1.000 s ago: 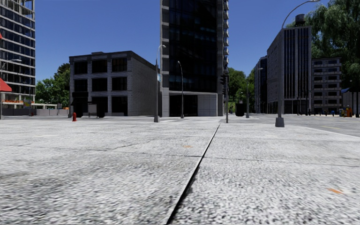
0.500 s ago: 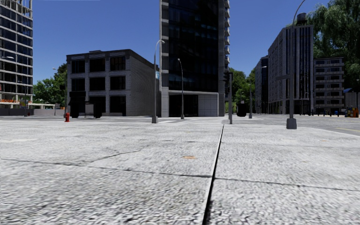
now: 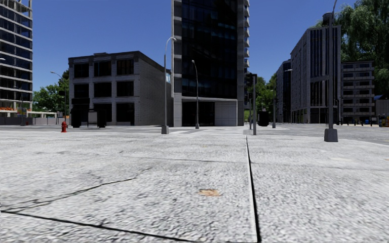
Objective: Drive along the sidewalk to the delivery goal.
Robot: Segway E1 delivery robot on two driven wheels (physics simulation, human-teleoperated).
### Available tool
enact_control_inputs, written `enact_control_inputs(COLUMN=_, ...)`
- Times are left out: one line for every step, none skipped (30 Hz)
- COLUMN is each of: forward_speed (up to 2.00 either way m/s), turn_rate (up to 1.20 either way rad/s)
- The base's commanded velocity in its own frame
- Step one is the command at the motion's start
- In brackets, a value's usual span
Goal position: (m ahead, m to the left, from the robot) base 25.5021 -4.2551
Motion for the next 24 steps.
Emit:
enact_control_inputs(forward_speed=2.0, turn_rate=0.0)
enact_control_inputs(forward_speed=2.0, turn_rate=0.0)
enact_control_inputs(forward_speed=2.0, turn_rate=0.0)
enact_control_inputs(forward_speed=2.0, turn_rate=0.0)
enact_control_inputs(forward_speed=2.0, turn_rate=0.0)
enact_control_inputs(forward_speed=2.0, turn_rate=0.0)
enact_control_inputs(forward_speed=2.0, turn_rate=0.0)
enact_control_inputs(forward_speed=2.0, turn_rate=0.0)
enact_control_inputs(forward_speed=2.0, turn_rate=0.0)
enact_control_inputs(forward_speed=2.0, turn_rate=0.0)
enact_control_inputs(forward_speed=2.0, turn_rate=0.0)
enact_control_inputs(forward_speed=2.0, turn_rate=0.0)
enact_control_inputs(forward_speed=2.0, turn_rate=0.0)
enact_control_inputs(forward_speed=1.99, turn_rate=0.0)
enact_control_inputs(forward_speed=1.99, turn_rate=0.0)
enact_control_inputs(forward_speed=1.99, turn_rate=0.0)
enact_control_inputs(forward_speed=1.99, turn_rate=0.0)
enact_control_inputs(forward_speed=1.99, turn_rate=0.0)
enact_control_inputs(forward_speed=1.99, turn_rate=0.0)
enact_control_inputs(forward_speed=1.99, turn_rate=0.0)
enact_control_inputs(forward_speed=1.99, turn_rate=0.0)
enact_control_inputs(forward_speed=1.99, turn_rate=0.0)
enact_control_inputs(forward_speed=1.99, turn_rate=0.0)
enact_control_inputs(forward_speed=1.99, turn_rate=0.0)
